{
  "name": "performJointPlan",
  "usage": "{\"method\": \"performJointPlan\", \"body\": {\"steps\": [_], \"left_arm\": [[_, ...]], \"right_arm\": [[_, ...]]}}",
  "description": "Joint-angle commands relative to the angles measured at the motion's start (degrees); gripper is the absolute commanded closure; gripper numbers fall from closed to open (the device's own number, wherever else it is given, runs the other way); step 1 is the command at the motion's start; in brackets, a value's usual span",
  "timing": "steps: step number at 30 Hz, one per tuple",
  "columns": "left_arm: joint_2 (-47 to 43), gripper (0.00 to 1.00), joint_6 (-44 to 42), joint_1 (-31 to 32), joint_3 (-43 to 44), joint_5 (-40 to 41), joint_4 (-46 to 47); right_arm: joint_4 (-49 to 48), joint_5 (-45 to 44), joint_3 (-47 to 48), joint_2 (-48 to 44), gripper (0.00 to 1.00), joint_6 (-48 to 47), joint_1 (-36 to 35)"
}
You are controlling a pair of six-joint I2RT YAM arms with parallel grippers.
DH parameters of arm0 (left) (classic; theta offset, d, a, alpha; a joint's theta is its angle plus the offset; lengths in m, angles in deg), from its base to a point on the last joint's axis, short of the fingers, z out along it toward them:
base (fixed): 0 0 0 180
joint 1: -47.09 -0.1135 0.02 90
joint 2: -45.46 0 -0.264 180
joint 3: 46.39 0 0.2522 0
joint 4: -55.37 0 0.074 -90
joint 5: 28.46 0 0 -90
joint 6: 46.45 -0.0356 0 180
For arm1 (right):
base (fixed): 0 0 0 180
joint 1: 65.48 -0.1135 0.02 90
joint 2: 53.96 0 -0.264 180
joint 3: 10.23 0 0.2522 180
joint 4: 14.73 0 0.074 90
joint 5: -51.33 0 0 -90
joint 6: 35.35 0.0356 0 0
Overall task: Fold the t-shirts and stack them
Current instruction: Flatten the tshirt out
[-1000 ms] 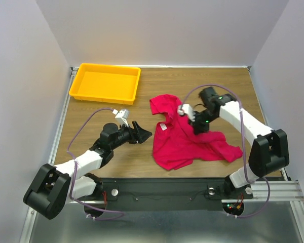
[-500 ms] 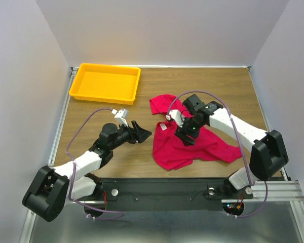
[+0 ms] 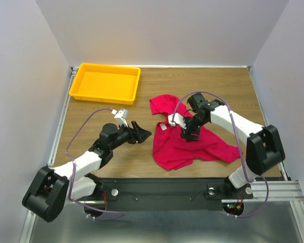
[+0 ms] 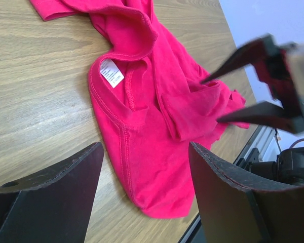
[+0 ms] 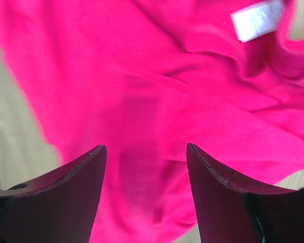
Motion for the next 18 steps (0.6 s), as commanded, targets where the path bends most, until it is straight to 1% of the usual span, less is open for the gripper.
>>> {"method": "performJointPlan", "body": {"steps": [1, 4, 8, 11, 18], "left_arm": [[-2.6, 0.21, -0.3, 0.2, -0.5, 0.6, 1.9], [-2.8, 0.21, -0.4, 0.2, -1.0, 0.7, 1.9], [-2.5, 0.21, -0.6, 0.3, -1.2, 0.6, 2.0], [-2.8, 0.21, -0.3, 0.3, -1.6, 0.6, 2.1], [-3.0, 0.21, -0.3, 0.2, -2.3, 0.7, 2.3]], "right_arm": [[-3.3, 5.3, 5.7, 6.2, 0.3, -7.6, 5.8], [-3.1, 5.5, 7.9, 9.3, 0.3, -8.4, 6.3], [-3.1, 9.8, 9.9, 13.2, 0.3, -7.8, 6.3], [-3.2, 11.0, 11.5, 16.2, 0.31, -6.2, 6.4], [-3.3, 10.7, 13.1, 20.6, 0.32, -4.8, 6.3]]}}
